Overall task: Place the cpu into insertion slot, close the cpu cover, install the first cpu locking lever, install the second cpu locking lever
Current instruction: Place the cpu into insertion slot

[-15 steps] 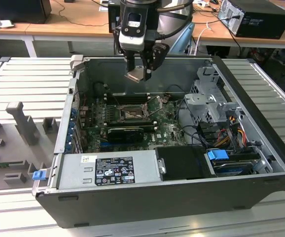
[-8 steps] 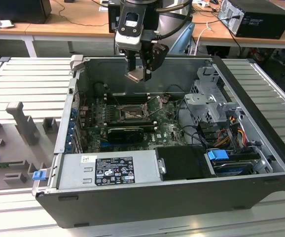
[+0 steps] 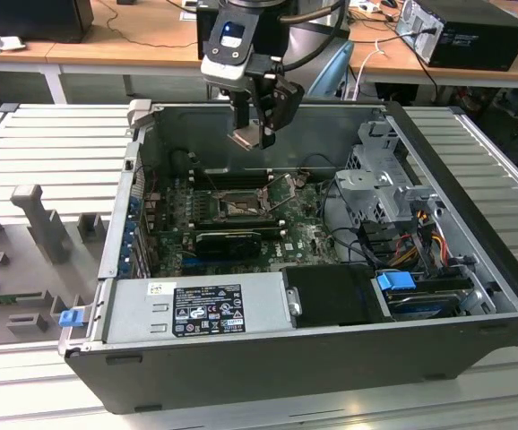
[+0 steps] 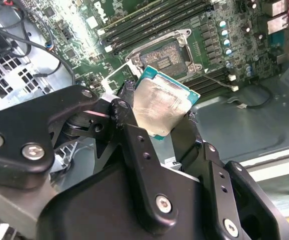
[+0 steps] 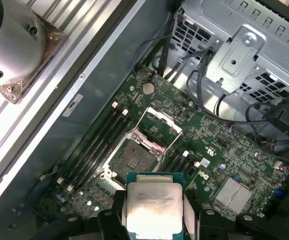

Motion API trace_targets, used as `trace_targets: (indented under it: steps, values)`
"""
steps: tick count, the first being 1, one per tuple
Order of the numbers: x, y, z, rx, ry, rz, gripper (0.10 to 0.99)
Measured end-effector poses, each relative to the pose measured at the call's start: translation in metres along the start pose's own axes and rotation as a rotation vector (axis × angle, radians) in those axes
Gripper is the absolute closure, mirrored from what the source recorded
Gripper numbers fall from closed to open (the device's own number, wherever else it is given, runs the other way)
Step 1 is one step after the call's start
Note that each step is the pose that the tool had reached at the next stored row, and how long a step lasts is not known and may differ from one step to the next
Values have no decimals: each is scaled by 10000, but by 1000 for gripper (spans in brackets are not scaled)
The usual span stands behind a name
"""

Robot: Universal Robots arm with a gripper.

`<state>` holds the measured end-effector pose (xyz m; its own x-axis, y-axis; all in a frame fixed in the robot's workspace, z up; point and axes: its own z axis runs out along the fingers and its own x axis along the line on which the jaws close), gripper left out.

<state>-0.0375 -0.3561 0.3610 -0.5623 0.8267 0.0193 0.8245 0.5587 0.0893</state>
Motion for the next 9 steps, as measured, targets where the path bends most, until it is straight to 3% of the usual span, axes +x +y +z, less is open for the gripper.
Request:
trace_targets:
  steps: [9]
  values:
    - [0,0,6,-24,-107,1203,549]
